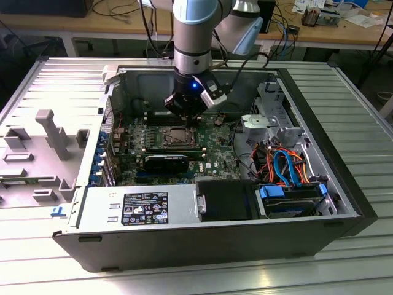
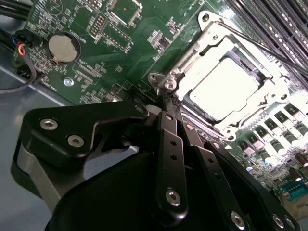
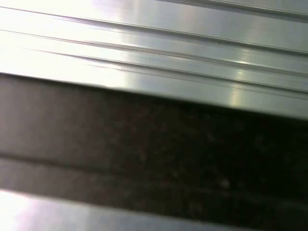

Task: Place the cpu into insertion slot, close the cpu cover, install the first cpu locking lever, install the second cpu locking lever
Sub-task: 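Install the first cpu locking lever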

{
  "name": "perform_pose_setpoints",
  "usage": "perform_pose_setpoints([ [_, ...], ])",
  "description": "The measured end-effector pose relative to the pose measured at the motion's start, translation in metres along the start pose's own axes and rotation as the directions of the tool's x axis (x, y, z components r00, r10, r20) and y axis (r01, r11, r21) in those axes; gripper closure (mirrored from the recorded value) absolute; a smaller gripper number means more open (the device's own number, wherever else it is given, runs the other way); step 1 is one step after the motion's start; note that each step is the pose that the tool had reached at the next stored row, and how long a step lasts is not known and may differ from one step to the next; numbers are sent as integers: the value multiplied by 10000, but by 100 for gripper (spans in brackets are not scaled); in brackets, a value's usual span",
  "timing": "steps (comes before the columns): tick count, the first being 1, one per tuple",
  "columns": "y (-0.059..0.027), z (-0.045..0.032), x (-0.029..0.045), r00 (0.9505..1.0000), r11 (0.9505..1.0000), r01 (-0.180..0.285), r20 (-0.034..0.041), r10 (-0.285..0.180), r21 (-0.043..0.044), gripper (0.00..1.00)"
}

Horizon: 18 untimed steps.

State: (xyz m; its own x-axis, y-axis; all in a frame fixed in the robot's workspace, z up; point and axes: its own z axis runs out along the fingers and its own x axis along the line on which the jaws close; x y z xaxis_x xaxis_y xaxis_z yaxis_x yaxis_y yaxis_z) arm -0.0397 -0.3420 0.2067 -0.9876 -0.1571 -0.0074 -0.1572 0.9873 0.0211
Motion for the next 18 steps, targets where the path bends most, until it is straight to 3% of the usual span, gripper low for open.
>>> perform_pose_setpoints([
  [3,10,-9,60,10000,10000,2,49,-2,6,89],
  [14,76,-12,464,9997,10000,5,246,-6,38,89],
  [18,92,-12,489,9997,10000,7,250,-8,40,89],
])
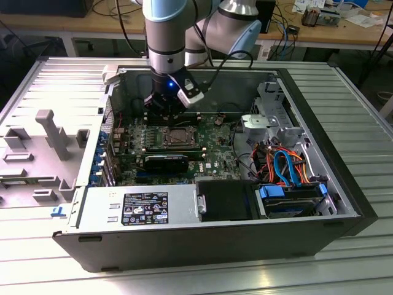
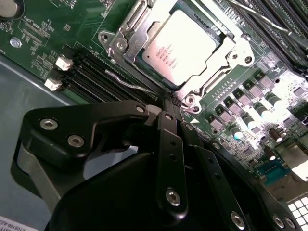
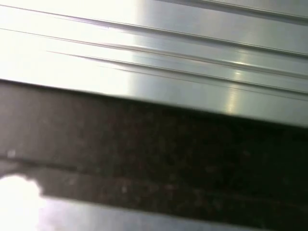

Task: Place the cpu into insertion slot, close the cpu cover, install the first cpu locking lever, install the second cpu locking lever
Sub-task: 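Install the first cpu locking lever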

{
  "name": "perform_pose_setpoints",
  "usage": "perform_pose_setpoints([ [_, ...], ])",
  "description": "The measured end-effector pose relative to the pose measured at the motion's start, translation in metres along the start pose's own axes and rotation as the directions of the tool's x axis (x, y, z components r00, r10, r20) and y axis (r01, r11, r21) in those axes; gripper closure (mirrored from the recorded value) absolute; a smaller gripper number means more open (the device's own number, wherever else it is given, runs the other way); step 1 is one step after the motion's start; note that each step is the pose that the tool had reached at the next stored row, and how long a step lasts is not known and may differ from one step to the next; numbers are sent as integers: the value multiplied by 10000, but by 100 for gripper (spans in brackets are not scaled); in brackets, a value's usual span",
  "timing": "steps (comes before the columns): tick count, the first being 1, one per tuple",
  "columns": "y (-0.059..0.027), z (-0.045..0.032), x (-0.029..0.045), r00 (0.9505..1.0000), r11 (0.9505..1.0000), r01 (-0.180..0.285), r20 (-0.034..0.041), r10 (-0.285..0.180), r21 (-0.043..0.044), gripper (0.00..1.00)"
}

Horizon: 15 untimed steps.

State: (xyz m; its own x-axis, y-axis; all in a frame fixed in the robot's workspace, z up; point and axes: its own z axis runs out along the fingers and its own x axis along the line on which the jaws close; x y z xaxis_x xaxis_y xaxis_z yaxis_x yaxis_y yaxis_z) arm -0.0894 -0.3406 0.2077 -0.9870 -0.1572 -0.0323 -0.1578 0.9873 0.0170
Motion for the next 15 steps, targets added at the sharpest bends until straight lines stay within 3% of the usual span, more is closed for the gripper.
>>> perform_pose_setpoints([
  [8,22,1,-6,10000,10000,16,-1,-16,-2,89],
  [15,7,8,-101,10000,10000,15,-7,-15,-1,89],
])
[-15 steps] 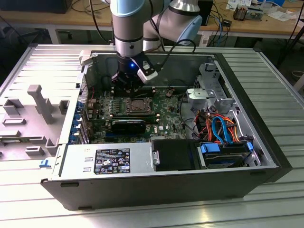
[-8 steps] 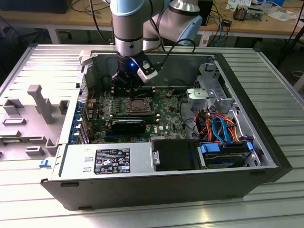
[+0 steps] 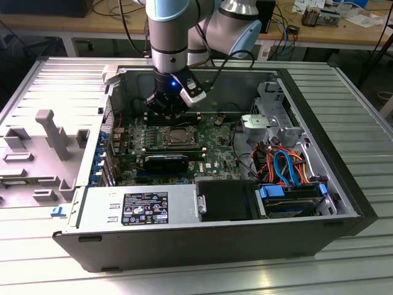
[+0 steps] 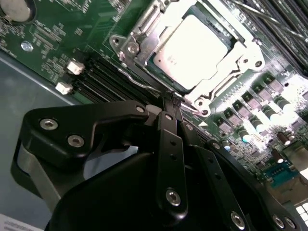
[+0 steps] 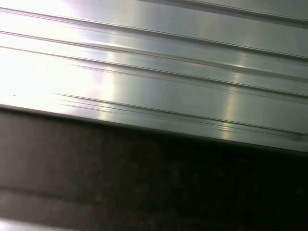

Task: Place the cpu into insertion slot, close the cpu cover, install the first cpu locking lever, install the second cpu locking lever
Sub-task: 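Install the first cpu locking lever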

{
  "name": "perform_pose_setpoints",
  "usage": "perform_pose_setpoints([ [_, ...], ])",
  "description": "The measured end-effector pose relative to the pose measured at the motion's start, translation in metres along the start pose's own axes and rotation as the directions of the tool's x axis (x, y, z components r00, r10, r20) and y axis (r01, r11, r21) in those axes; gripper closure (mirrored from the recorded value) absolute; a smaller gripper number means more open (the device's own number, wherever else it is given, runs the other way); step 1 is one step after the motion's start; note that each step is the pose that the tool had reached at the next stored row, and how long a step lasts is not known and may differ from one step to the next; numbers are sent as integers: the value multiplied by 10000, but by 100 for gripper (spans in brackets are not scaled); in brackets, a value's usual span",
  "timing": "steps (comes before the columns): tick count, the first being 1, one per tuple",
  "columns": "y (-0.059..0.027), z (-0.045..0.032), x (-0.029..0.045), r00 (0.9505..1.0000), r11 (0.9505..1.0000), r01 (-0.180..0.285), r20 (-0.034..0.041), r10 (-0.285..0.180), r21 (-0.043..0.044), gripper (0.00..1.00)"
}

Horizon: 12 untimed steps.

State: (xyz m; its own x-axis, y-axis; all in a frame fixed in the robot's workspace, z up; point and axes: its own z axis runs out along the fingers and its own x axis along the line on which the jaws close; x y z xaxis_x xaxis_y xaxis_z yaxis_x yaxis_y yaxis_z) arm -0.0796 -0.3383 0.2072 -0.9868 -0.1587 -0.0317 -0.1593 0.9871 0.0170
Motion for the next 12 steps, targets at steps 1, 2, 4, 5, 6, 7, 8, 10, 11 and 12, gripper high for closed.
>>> perform_pose_setpoints([
  [1,-4,2,-27,10000,10000,1,-5,-1,-1,89],
  [2,-9,4,-56,10000,10000,2,-9,-2,-1,89],
  [4,-14,6,-86,10000,10000,0,-12,0,-2,89],
  [5,-17,7,-106,10000,10000,0,-16,0,-2,89],
  [6,-20,9,-122,10000,10000,0,-19,0,-3,89],
  [7,-22,10,-134,10000,10000,0,-22,0,-4,89],
  [8,-25,11,-155,10000,10000,1,-26,-1,-4,89],
  [10,-30,13,-184,10000,10000,1,-32,-1,-2,89],
  [11,-32,14,-192,10000,10000,1,-34,-1,0,89],
  [12,-34,15,-205,10000,10000,0,-39,0,3,89],
])
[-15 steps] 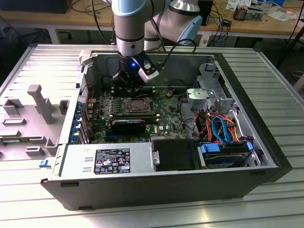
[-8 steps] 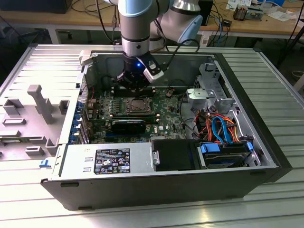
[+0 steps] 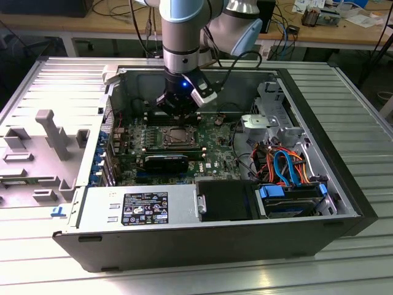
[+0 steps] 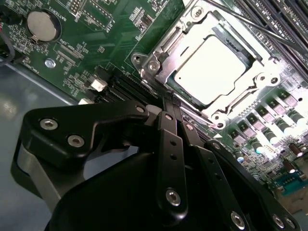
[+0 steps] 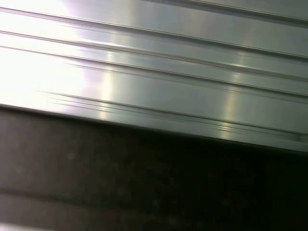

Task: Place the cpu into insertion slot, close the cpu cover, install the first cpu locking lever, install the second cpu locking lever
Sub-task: 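Install the first cpu locking lever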

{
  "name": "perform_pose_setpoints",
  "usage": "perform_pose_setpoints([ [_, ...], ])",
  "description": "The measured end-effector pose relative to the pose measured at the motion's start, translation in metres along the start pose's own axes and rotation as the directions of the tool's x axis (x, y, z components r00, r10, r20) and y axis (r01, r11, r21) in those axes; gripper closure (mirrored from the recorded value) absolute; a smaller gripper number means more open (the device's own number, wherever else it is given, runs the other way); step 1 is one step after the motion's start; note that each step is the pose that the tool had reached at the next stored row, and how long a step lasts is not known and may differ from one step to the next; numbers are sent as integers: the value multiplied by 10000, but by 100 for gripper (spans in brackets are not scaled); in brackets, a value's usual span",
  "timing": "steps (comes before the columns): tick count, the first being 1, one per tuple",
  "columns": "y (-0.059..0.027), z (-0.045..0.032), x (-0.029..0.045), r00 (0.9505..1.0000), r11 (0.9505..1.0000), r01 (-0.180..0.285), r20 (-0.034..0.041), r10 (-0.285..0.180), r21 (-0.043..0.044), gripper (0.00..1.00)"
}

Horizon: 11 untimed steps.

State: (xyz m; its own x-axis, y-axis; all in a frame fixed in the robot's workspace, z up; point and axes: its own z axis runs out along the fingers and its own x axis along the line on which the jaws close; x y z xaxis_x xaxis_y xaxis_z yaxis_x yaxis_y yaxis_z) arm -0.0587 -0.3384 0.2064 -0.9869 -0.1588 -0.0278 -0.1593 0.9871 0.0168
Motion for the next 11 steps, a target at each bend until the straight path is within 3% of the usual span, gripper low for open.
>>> perform_pose_setpoints([
  [11,-52,6,-51,10000,10000,2,-12,-2,40,89],
])
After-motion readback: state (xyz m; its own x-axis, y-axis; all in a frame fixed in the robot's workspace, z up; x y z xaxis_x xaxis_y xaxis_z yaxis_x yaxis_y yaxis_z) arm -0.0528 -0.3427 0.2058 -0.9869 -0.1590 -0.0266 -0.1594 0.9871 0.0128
